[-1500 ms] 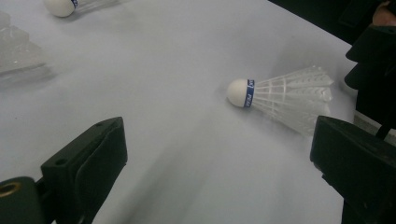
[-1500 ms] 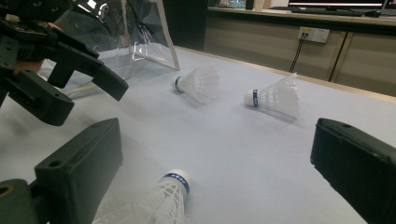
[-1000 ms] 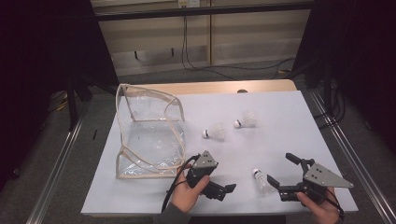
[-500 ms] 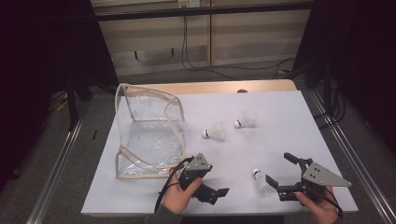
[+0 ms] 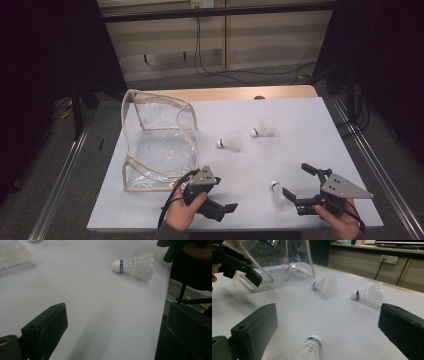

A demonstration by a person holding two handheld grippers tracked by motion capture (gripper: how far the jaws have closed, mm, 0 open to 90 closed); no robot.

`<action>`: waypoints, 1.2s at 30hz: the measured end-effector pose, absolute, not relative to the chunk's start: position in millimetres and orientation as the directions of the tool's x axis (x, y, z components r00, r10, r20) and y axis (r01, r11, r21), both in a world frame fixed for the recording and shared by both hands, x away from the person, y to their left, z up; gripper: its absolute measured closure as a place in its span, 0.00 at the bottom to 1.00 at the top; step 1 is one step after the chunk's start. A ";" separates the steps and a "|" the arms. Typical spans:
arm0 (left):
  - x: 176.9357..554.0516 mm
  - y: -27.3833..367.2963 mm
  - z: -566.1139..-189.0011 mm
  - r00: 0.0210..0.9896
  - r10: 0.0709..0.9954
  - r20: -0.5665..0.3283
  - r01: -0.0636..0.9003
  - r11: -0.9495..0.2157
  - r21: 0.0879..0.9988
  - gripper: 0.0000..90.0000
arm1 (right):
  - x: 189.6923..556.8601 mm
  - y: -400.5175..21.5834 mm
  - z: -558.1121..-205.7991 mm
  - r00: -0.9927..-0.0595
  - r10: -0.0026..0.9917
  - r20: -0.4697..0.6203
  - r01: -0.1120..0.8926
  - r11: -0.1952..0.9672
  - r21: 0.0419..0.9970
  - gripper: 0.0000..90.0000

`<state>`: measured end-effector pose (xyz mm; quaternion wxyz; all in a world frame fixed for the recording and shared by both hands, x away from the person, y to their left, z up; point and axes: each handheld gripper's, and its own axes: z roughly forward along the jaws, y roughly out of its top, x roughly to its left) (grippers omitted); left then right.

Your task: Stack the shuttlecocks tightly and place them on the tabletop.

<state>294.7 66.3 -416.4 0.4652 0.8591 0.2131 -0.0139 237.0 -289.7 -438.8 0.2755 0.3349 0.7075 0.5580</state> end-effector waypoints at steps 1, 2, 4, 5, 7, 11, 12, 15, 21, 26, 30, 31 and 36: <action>295.0 66.9 -416.2 0.911 0.349 -0.221 0.376 -0.481 0.792 0.04 | 236.9 -289.9 -439.1 -0.624 0.781 -0.014 0.168 0.152 0.974 0.02; 295.3 67.6 -416.0 0.915 0.342 -0.216 0.369 -0.489 0.790 0.04 | 237.1 -290.1 -439.2 -0.624 0.781 -0.015 0.164 0.150 0.975 0.02; 295.4 68.2 -415.7 0.919 0.333 -0.214 0.364 -0.501 0.785 0.04 | 236.4 -290.8 -438.8 -0.622 0.783 -0.015 0.163 0.149 0.975 0.02; 295.3 68.4 -415.8 0.918 0.332 -0.214 0.364 -0.497 0.788 0.04 | 235.6 -291.5 -438.7 -0.620 0.784 -0.017 0.161 0.148 0.976 0.02; 295.7 69.8 -415.0 0.921 0.327 -0.214 0.360 -0.495 0.791 0.05 | 234.4 -292.5 -438.8 -0.616 0.788 -0.012 0.168 0.146 0.975 0.02; 295.7 74.0 -413.0 0.920 0.324 -0.221 0.362 -0.484 0.797 0.06 | 232.9 -295.0 -439.1 -0.611 0.792 -0.015 0.166 0.147 0.975 0.02; 295.8 75.2 -413.1 0.920 0.324 -0.220 0.361 -0.483 0.798 0.06 | 232.1 -295.7 -439.2 -0.608 0.794 -0.013 0.169 0.146 0.975 0.02; 296.5 81.9 -413.0 0.916 0.336 -0.219 0.368 -0.484 0.794 0.03 | 230.8 -298.0 -439.6 -0.604 0.797 -0.011 0.171 0.143 0.975 0.02; 297.1 89.2 -414.0 0.922 0.313 -0.228 0.362 -0.485 0.796 0.04 | 231.2 -298.9 -440.1 -0.600 0.800 -0.006 0.176 0.139 0.975 0.02; 297.9 91.5 -415.1 0.929 0.292 -0.229 0.353 -0.501 0.790 0.05 | 233.6 -297.8 -440.7 -0.608 0.794 -0.001 0.181 0.140 0.973 0.02; 298.0 94.3 -415.0 0.932 0.275 -0.237 0.350 -0.508 0.787 0.05 | 236.3 -296.9 -441.8 -0.612 0.791 0.005 0.187 0.139 0.973 0.02; 297.8 94.7 -415.7 0.931 0.275 -0.239 0.352 -0.506 0.788 0.05 | 237.1 -296.6 -442.0 -0.612 0.791 0.005 0.190 0.141 0.972 0.02; 295.7 96.8 -418.5 0.936 0.278 -0.215 0.336 -0.535 0.775 0.05 | 239.7 -295.3 -443.0 -0.620 0.784 0.010 0.192 0.140 0.971 0.02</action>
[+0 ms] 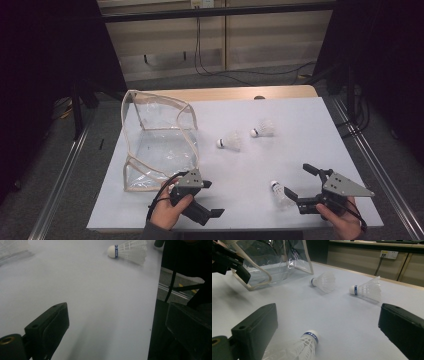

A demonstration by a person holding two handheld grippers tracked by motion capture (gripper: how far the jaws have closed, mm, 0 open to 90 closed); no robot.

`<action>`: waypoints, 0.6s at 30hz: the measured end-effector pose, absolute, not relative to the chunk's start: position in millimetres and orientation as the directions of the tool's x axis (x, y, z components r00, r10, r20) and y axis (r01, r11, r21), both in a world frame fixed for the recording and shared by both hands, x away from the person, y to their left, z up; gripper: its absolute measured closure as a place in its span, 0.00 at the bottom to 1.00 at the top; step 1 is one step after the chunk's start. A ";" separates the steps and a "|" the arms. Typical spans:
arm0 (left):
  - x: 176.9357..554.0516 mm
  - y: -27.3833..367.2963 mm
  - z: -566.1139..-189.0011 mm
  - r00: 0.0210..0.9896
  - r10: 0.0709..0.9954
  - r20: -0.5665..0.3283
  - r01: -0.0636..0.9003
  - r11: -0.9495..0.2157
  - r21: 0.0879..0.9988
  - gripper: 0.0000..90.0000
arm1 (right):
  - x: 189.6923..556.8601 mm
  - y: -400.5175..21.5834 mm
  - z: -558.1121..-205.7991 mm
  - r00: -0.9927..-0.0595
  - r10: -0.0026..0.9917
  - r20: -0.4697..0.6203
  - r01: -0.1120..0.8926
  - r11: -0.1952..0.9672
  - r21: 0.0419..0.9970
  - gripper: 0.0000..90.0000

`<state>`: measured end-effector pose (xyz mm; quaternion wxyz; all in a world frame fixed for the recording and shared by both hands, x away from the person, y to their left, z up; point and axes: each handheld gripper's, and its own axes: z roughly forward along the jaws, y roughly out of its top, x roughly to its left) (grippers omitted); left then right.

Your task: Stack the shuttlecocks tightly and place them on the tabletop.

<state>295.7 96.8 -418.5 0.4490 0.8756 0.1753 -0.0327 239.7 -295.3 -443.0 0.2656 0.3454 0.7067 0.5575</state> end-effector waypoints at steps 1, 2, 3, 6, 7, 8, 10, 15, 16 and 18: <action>295.3 97.3 -418.7 0.935 0.282 -0.216 0.340 -0.531 0.776 0.06 | 240.1 -295.2 -443.2 -0.621 0.784 0.008 0.191 0.141 0.971 0.02; 295.4 98.5 -418.6 0.933 0.282 -0.223 0.345 -0.526 0.778 0.06 | 240.1 -295.2 -443.3 -0.620 0.784 0.007 0.192 0.143 0.971 0.02; 295.3 99.7 -418.5 0.932 0.282 -0.227 0.347 -0.519 0.781 0.06 | 240.1 -295.2 -443.3 -0.621 0.783 0.008 0.192 0.142 0.971 0.02; 293.8 102.7 -419.3 0.933 0.280 -0.227 0.346 -0.518 0.783 0.06 | 240.2 -295.8 -442.1 -0.622 0.783 0.016 0.185 0.127 0.975 0.02; 293.0 103.8 -419.2 0.934 0.282 -0.218 0.341 -0.528 0.778 0.06 | 242.1 -295.8 -442.1 -0.626 0.780 0.019 0.189 0.127 0.974 0.02; 292.2 104.5 -419.9 0.933 0.285 -0.218 0.342 -0.523 0.781 0.06 | 242.1 -295.8 -442.1 -0.626 0.780 0.019 0.189 0.127 0.974 0.02; 290.6 106.4 -420.2 0.934 0.281 -0.220 0.342 -0.525 0.779 0.06 | 244.5 -295.8 -442.2 -0.626 0.780 0.023 0.194 0.127 0.973 0.02; 287.3 109.1 -421.7 0.934 0.282 -0.218 0.342 -0.529 0.777 0.06 | 248.1 -293.1 -441.4 -0.632 0.775 0.021 0.193 0.131 0.972 0.02; 286.5 109.5 -421.9 0.934 0.285 -0.218 0.342 -0.530 0.776 0.06 | 248.2 -292.2 -440.9 -0.635 0.772 0.023 0.194 0.131 0.972 0.02; 285.9 110.0 -422.5 0.934 0.284 -0.217 0.341 -0.528 0.778 0.06 | 248.0 -290.8 -440.2 -0.634 0.773 0.025 0.194 0.128 0.973 0.02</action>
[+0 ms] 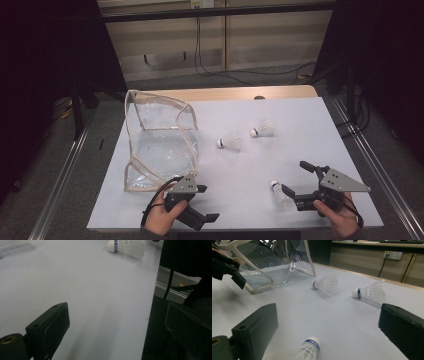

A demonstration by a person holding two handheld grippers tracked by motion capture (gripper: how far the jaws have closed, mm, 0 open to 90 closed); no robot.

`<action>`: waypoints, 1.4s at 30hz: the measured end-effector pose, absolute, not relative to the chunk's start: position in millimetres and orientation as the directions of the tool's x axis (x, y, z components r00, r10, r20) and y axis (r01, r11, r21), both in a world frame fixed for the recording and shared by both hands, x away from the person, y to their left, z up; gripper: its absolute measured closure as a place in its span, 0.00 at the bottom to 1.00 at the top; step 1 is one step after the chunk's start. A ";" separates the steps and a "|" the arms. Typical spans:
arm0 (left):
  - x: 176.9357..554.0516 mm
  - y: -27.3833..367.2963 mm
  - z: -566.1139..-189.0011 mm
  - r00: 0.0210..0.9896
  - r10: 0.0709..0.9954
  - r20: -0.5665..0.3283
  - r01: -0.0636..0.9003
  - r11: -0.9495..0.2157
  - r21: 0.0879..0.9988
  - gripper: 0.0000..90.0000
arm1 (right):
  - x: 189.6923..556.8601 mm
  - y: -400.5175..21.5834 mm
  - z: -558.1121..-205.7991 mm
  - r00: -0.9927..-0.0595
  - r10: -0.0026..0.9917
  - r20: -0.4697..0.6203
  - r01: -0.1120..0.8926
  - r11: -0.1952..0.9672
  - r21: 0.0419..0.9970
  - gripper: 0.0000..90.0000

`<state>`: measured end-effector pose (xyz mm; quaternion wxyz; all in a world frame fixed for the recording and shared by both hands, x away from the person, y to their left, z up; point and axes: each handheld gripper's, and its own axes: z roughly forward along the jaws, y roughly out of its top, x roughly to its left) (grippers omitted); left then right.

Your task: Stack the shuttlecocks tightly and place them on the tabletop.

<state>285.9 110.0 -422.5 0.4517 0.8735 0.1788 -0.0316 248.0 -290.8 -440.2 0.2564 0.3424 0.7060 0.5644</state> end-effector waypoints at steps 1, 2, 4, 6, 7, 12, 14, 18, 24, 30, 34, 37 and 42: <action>285.9 110.2 -422.3 0.934 0.284 -0.215 0.340 -0.530 0.777 0.06 | 248.1 -290.5 -440.3 -0.635 0.772 0.022 0.192 0.130 0.973 0.02; 285.9 110.6 -422.0 0.935 0.284 -0.215 0.339 -0.531 0.777 0.06 | 248.3 -290.6 -440.8 -0.637 0.771 0.016 0.189 0.136 0.973 0.02; 286.0 111.3 -421.9 0.934 0.281 -0.219 0.341 -0.524 0.781 0.06 | 247.8 -290.4 -441.6 -0.640 0.768 0.016 0.193 0.141 0.971 0.02; 286.4 111.4 -422.5 0.936 0.275 -0.218 0.336 -0.526 0.781 0.06 | 246.5 -290.6 -441.2 -0.640 0.769 0.016 0.196 0.143 0.970 0.02; 286.4 111.5 -422.8 0.938 0.272 -0.213 0.332 -0.532 0.779 0.06 | 246.2 -290.7 -441.1 -0.639 0.769 0.018 0.197 0.140 0.970 0.02; 284.7 113.6 -421.5 0.938 0.274 -0.214 0.332 -0.525 0.783 0.06 | 246.1 -291.8 -441.7 -0.635 0.772 0.015 0.194 0.141 0.971 0.02; 284.2 114.7 -421.4 0.937 0.273 -0.218 0.335 -0.521 0.785 0.06 | 245.6 -292.6 -441.4 -0.632 0.775 0.014 0.195 0.142 0.970 0.02; 283.2 116.0 -421.7 0.938 0.274 -0.214 0.332 -0.524 0.785 0.07 | 246.3 -293.5 -441.0 -0.627 0.779 0.016 0.194 0.136 0.971 0.02; 283.1 117.0 -420.4 0.939 0.270 -0.211 0.327 -0.523 0.787 0.07 | 246.7 -291.8 -441.7 -0.632 0.775 0.009 0.193 0.146 0.970 0.02; 283.2 116.9 -420.1 0.940 0.271 -0.206 0.323 -0.524 0.788 0.07 | 246.7 -292.3 -441.0 -0.628 0.778 0.012 0.193 0.141 0.971 0.02; 282.4 116.6 -419.1 0.941 0.272 -0.200 0.319 -0.520 0.793 0.07 | 248.6 -291.1 -440.9 -0.633 0.774 0.006 0.188 0.145 0.971 0.02; 282.4 116.9 -419.4 0.947 0.256 -0.193 0.305 -0.532 0.790 0.06 | 249.0 -292.6 -441.1 -0.627 0.779 0.014 0.194 0.139 0.971 0.02; 281.8 117.5 -419.0 0.944 0.271 -0.190 0.311 -0.527 0.791 0.03 | 248.4 -291.5 -440.8 -0.631 0.776 0.008 0.189 0.143 0.971 0.02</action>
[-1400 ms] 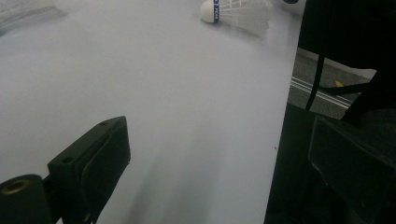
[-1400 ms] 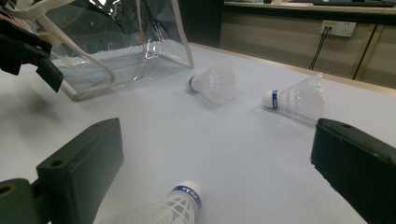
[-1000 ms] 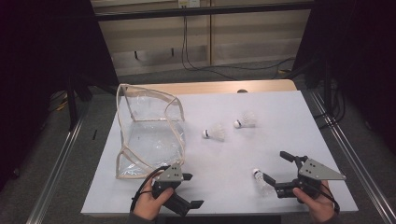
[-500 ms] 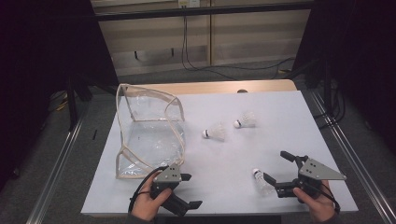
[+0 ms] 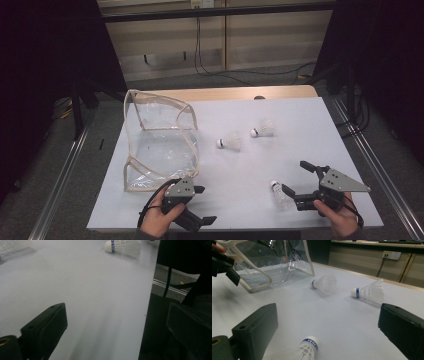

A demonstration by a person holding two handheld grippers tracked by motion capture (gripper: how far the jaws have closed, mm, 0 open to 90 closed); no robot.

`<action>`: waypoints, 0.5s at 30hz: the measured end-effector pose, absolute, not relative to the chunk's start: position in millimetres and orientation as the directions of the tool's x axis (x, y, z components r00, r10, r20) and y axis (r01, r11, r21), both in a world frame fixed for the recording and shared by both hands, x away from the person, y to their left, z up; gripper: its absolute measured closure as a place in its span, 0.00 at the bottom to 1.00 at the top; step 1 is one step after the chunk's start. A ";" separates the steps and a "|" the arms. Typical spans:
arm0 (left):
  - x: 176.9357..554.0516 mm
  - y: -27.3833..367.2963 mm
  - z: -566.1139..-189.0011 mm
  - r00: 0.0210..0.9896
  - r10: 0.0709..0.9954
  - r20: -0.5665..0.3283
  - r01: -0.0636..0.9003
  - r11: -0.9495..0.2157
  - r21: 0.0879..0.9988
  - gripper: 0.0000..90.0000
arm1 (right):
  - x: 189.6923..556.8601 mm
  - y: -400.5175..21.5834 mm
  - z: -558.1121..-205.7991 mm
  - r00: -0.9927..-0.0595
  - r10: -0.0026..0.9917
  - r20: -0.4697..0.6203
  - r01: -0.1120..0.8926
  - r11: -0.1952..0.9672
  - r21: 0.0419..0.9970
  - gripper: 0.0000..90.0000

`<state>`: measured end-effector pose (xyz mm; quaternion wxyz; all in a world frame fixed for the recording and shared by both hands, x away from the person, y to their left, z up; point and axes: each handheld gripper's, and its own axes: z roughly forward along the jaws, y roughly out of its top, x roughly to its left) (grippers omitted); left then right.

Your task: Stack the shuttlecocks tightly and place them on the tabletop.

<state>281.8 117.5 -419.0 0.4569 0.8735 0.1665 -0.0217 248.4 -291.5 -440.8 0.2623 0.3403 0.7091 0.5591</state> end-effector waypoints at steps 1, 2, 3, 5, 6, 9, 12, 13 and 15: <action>282.2 119.1 -418.4 0.943 0.272 -0.194 0.315 -0.526 0.790 0.03 | 248.4 -291.1 -440.9 -0.631 0.776 0.008 0.190 0.144 0.971 0.02; 282.6 120.9 -418.2 0.939 0.279 -0.202 0.324 -0.515 0.794 0.04 | 248.2 -290.8 -440.9 -0.631 0.776 0.008 0.190 0.145 0.971 0.02; 283.3 123.0 -417.8 0.936 0.283 -0.207 0.330 -0.509 0.795 0.05 | 248.1 -290.8 -440.8 -0.630 0.777 0.007 0.189 0.145 0.971 0.02; 284.7 126.0 -417.5 0.934 0.286 -0.212 0.335 -0.505 0.795 0.07 | 248.0 -291.1 -440.8 -0.629 0.778 0.008 0.190 0.144 0.971 0.02; 285.0 126.2 -417.5 0.935 0.285 -0.212 0.335 -0.504 0.796 0.08 | 247.9 -291.3 -440.9 -0.627 0.779 0.006 0.190 0.145 0.971 0.02; 285.0 125.2 -417.8 0.936 0.284 -0.206 0.330 -0.514 0.792 0.08 | 247.8 -292.4 -440.7 -0.626 0.779 0.008 0.189 0.141 0.972 0.02; 285.3 126.0 -417.5 0.933 0.284 -0.219 0.341 -0.514 0.787 0.08 | 247.4 -293.5 -440.4 -0.622 0.783 0.008 0.188 0.139 0.972 0.02; 285.3 126.1 -416.8 0.933 0.284 -0.220 0.342 -0.514 0.786 0.08 | 247.2 -293.8 -440.2 -0.623 0.783 0.008 0.187 0.139 0.972 0.02; 285.1 127.5 -414.9 0.935 0.280 -0.218 0.338 -0.517 0.786 0.08 | 246.9 -293.4 -440.1 -0.622 0.783 0.009 0.189 0.139 0.972 0.02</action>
